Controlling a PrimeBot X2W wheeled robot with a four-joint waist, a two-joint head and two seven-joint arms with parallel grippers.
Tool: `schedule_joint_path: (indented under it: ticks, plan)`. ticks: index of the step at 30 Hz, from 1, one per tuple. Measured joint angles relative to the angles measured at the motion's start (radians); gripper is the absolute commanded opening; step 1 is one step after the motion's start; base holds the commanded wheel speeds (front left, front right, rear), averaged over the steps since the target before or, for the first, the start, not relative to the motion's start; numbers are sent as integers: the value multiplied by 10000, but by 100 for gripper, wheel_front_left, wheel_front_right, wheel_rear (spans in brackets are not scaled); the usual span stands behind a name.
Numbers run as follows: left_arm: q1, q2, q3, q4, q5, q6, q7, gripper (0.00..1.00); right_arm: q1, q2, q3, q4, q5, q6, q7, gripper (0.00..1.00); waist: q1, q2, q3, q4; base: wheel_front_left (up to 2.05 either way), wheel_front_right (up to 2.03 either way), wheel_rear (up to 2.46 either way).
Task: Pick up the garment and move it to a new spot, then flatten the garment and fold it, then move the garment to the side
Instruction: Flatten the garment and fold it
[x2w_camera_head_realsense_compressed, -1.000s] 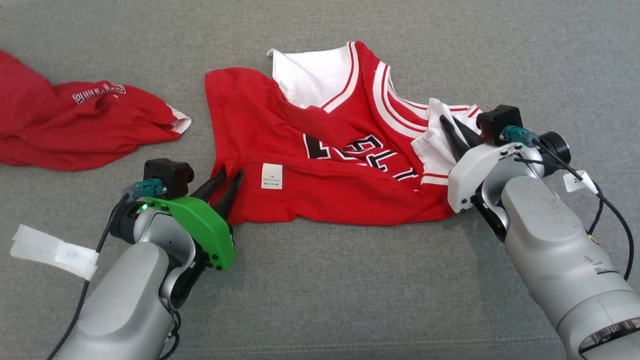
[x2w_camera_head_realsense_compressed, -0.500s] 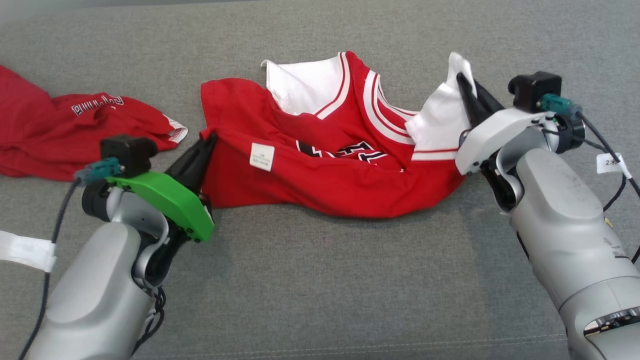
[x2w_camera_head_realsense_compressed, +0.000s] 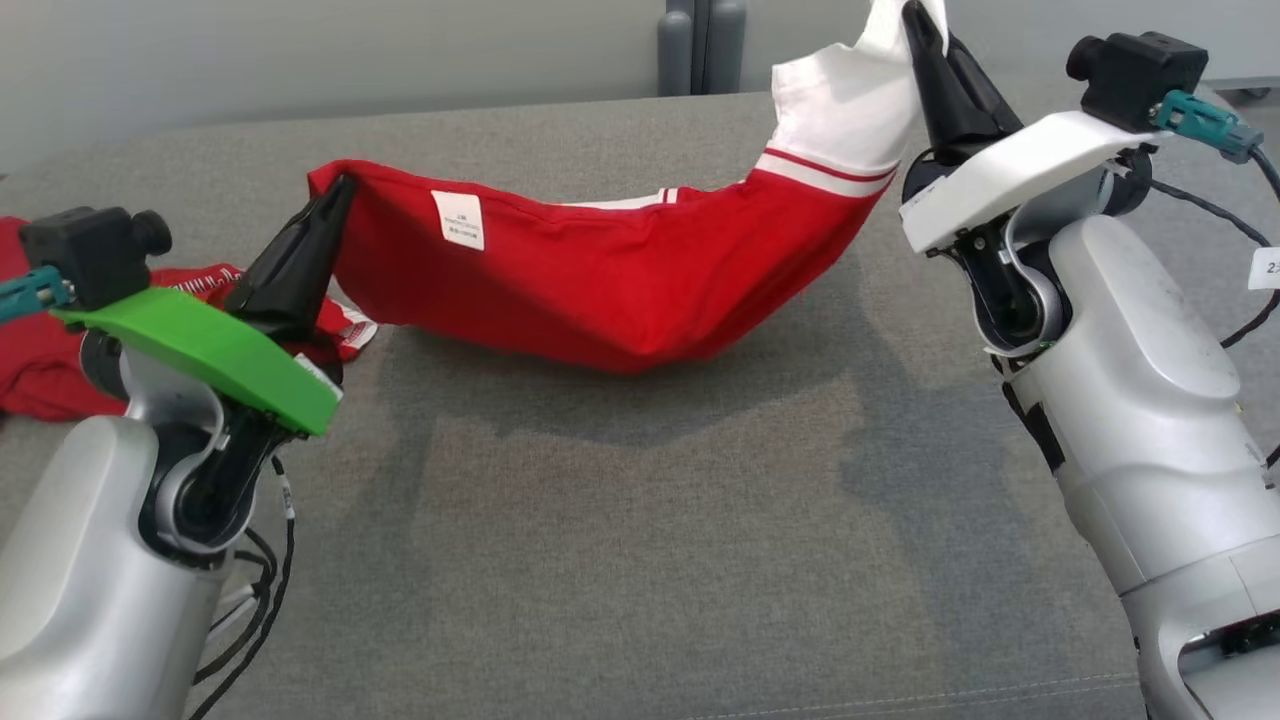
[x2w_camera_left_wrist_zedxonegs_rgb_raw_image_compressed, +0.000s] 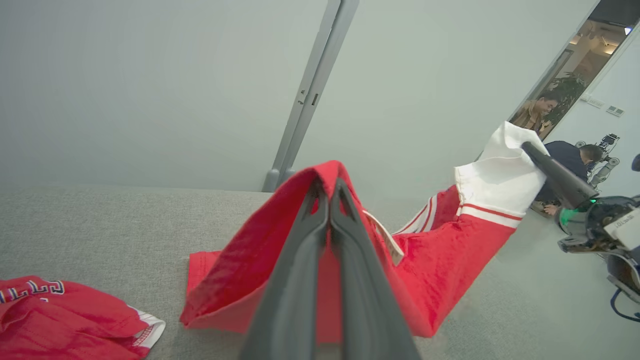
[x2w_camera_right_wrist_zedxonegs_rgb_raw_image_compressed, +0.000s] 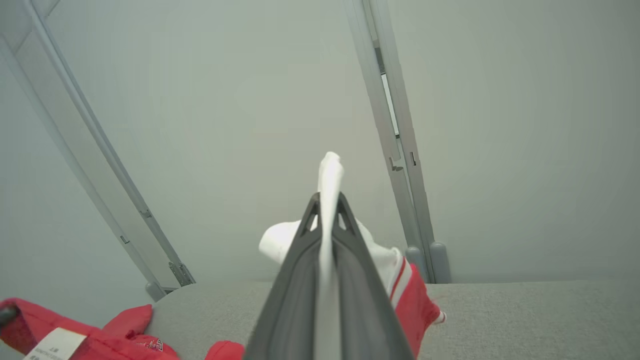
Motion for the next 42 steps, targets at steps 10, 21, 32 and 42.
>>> schedule_joint_path:
  ticks: [10,21,32,42]
  plan:
    - [963,1323,1400,-2686,-1388,25,888,0,973,-1641,-616,-3825,1716,0,420,0,0,0,-913,-849,0,0,0]
    - [1674,1910,1988,-6002,-2592,918,2161,0,2163,-3129,-1668,-7386,2987,0,2111,0,0,0,-1149,-1665,0,0,0]
    - [691,2537,1256,-4280,-2483,2038,3935,0,1982,-1549,-1170,-6399,4525,-1553,4096,0,0,0,85,-1571,0,0,0]
    - [-3739,2100,633,-1755,240,2042,3325,0,-3553,-184,-1948,-4284,1839,-2721,2855,0,0,0,1324,-983,0,0,0]
